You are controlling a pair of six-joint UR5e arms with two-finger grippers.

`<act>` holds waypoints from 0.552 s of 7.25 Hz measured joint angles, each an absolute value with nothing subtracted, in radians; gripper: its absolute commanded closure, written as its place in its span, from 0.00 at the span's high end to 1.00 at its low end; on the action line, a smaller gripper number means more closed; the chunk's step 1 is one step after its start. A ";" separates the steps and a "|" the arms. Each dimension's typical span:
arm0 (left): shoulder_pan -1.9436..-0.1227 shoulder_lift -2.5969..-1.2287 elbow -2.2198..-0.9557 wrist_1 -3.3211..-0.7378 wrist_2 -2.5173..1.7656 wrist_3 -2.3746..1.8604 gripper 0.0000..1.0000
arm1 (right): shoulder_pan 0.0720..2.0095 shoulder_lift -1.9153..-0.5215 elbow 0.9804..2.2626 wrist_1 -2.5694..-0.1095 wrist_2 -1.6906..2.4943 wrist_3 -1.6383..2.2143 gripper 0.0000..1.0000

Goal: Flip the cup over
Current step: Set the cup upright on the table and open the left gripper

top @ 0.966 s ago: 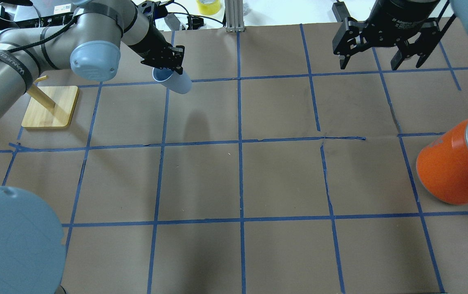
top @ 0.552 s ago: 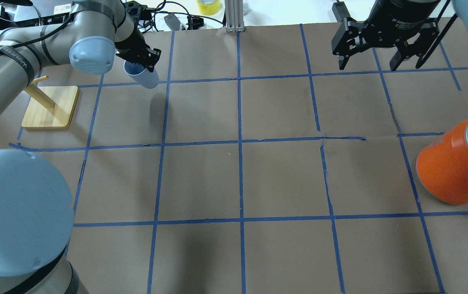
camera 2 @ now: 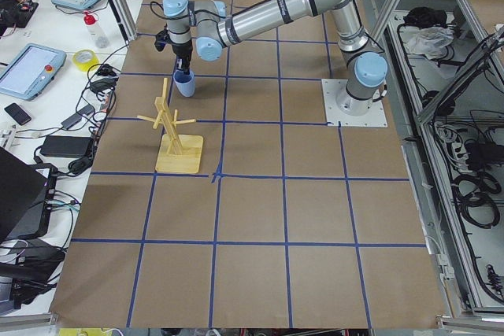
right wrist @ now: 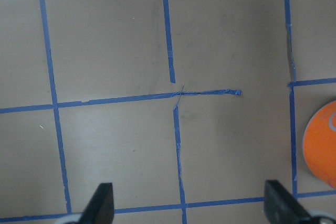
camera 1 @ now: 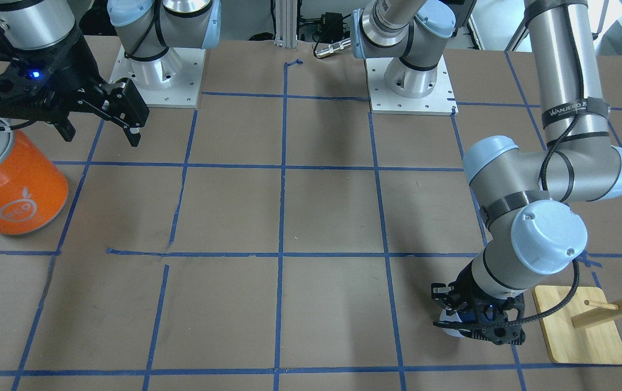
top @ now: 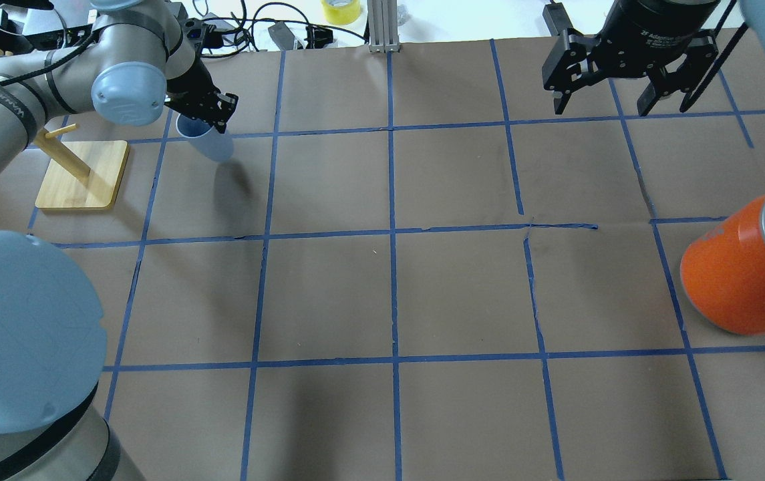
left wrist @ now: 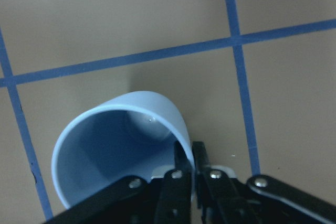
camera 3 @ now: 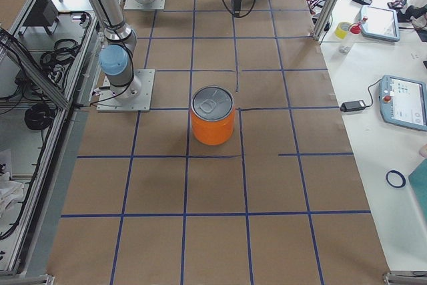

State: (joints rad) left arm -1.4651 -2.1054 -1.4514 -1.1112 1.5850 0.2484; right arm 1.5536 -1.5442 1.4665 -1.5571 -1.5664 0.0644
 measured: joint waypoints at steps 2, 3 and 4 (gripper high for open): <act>-1.463 -2.098 -1.466 -1.112 1.589 0.246 0.76 | 1.554 -1.545 1.467 -1.557 -1.569 0.064 1.00; -1.462 -2.099 -1.467 -1.105 1.587 0.249 0.86 | 1.554 -1.545 1.467 -1.557 -1.570 0.064 1.00; -1.464 -2.098 -1.466 -1.099 1.584 0.249 1.00 | 1.554 -1.545 1.467 -1.557 -1.572 0.062 1.00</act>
